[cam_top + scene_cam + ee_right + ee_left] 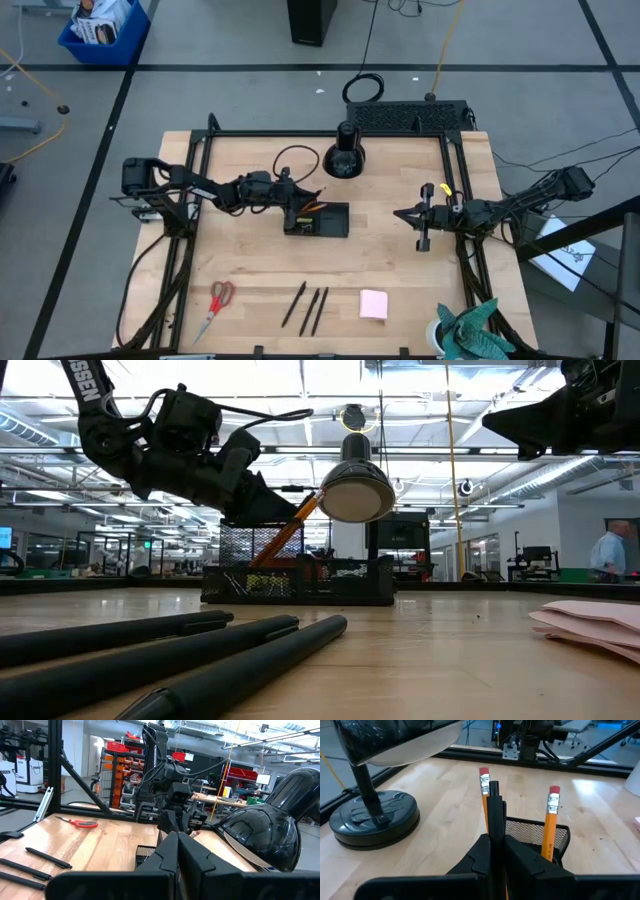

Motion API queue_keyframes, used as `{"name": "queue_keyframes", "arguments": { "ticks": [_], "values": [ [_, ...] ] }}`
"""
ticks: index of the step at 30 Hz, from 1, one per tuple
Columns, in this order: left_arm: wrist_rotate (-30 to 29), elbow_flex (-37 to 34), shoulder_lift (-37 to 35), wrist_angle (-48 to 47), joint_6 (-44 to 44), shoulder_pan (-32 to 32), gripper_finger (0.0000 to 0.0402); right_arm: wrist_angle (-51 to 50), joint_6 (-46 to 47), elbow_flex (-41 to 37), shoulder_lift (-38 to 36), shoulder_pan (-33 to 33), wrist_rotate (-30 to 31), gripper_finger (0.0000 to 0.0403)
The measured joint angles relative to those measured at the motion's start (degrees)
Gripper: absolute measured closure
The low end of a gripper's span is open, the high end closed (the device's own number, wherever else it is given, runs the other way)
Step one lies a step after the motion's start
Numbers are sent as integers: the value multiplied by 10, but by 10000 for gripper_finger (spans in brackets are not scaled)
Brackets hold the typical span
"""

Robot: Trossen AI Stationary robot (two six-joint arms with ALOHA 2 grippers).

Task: Pick and place office supplies into organizer
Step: Put the pen into the desk organizer, then put the left pen into the desk organizer

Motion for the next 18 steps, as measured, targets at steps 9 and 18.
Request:
{"name": "queue_keyframes", "arguments": {
  "ticks": [9,18],
  "values": [
    [0,0,1,3,-4,0,295,0,2,0,0,0,0,399],
    [-75,-3,-59,-15,29,-17,273,-5,1,0,0,0,0,399]
  ]
}}
